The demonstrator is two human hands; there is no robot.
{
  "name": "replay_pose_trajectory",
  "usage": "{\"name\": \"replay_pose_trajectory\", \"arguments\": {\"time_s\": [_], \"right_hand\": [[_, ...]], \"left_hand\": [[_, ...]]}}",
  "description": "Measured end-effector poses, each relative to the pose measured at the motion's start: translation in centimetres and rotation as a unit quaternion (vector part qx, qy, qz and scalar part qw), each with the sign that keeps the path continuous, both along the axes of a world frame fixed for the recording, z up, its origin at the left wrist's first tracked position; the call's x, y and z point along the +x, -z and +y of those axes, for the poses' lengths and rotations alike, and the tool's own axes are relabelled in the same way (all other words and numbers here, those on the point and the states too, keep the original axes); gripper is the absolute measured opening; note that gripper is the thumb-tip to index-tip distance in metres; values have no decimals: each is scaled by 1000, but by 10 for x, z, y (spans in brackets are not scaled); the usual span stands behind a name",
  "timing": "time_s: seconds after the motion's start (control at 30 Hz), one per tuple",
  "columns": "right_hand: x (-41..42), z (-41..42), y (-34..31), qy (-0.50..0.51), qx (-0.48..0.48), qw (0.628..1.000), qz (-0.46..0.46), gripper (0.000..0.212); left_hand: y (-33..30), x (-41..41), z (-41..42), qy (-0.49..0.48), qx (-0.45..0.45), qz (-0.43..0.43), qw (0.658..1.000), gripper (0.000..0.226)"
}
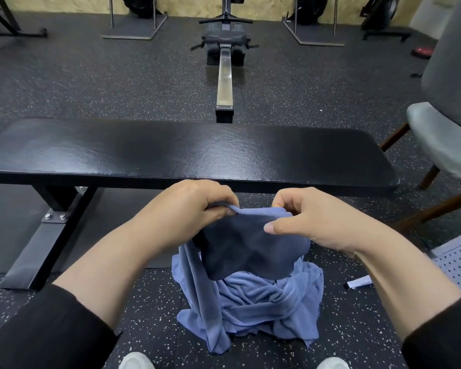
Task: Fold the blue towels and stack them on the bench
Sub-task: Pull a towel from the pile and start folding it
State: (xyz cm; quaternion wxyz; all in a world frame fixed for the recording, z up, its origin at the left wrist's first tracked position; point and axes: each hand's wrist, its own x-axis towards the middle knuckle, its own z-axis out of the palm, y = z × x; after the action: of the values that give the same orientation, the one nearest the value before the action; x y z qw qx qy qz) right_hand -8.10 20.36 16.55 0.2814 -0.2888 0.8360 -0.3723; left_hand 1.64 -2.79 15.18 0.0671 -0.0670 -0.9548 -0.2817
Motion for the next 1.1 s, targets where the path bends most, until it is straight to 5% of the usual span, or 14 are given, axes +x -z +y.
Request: {"name": "replay_pose_trajectory", "arguments": {"time_s": [0.4,0.57,0.73,0.9,1.0,1.1], "right_hand": [[-1,6,-1,-11,47,998,42,38],[-5,-1,3,96,-41,988,114,37],[-7,-7,3,201,-171,959,107,32],[-23,3,8,275,-230,927,111,29],[-26,7,8,266,-191,935,138,11],[-16,2,2,165,-122,967,150,23]], "left_hand": [[-2,0,-2,-101,36,6,994,10],[-5,-1,2,-148,80,-9,986,16],[-6,-1,6,-143,123,-147,971,47],[12,5,-7,-115,180,-249,945,43],[14,7,-5,-109,217,-203,949,28],[9,3,6,-129,253,-112,952,22]]}}
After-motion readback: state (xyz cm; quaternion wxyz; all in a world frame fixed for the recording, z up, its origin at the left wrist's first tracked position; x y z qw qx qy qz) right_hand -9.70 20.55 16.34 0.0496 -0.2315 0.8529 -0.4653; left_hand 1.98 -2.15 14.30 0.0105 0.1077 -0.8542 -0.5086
